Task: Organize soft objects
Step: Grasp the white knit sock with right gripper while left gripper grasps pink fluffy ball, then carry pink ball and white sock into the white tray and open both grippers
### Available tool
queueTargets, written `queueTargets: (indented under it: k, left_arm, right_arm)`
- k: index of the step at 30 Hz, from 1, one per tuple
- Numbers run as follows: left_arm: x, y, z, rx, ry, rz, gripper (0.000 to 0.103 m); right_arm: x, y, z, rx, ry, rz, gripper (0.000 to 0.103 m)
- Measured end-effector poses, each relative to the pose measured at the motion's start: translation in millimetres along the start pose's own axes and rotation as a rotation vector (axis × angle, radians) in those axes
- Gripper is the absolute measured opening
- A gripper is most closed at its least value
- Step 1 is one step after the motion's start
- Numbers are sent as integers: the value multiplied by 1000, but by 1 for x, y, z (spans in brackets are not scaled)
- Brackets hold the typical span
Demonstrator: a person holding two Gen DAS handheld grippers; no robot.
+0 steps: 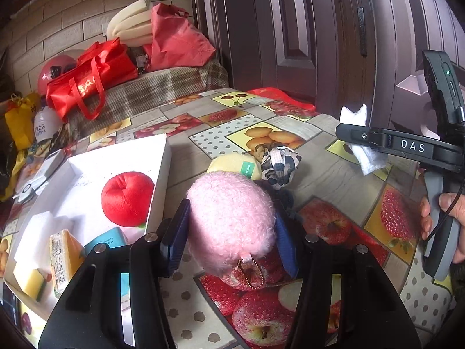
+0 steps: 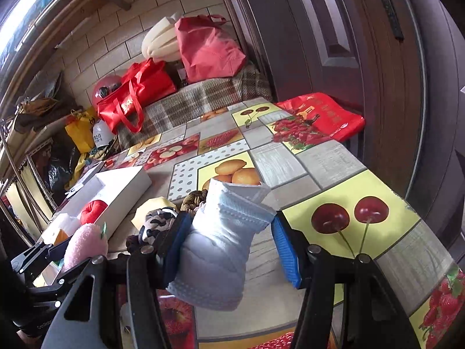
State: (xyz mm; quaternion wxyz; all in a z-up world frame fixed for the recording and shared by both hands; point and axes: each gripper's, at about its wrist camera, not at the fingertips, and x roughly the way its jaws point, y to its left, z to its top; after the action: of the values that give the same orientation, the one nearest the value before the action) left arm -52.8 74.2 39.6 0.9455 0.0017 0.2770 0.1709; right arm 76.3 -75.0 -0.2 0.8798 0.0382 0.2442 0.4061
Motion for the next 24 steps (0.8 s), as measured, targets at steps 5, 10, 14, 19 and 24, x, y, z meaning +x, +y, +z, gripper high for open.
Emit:
queueTargets:
  k: [5, 10, 14, 19, 24]
  left_arm:
    - [-4, 9, 0, -35, -21, 1, 54]
    - [-9, 12, -1, -54, -48, -1, 54]
    - [-14, 16, -2, -72, -71, -9, 54]
    - [-22, 21, -4, -97, -108, -14, 54]
    - [-29, 25, -6, -106, -132, -8, 54]
  right_arm:
    - [-14, 16, -2, -42, -63, 10, 58]
    - [-12, 26, -5, -37, -69, 33, 58]
    - [-15, 39, -8, -70, -90, 44, 58]
    - [-15, 50, -12, -92, -103, 73, 58]
    - [-13, 63, -14, -140, -99, 85, 58]
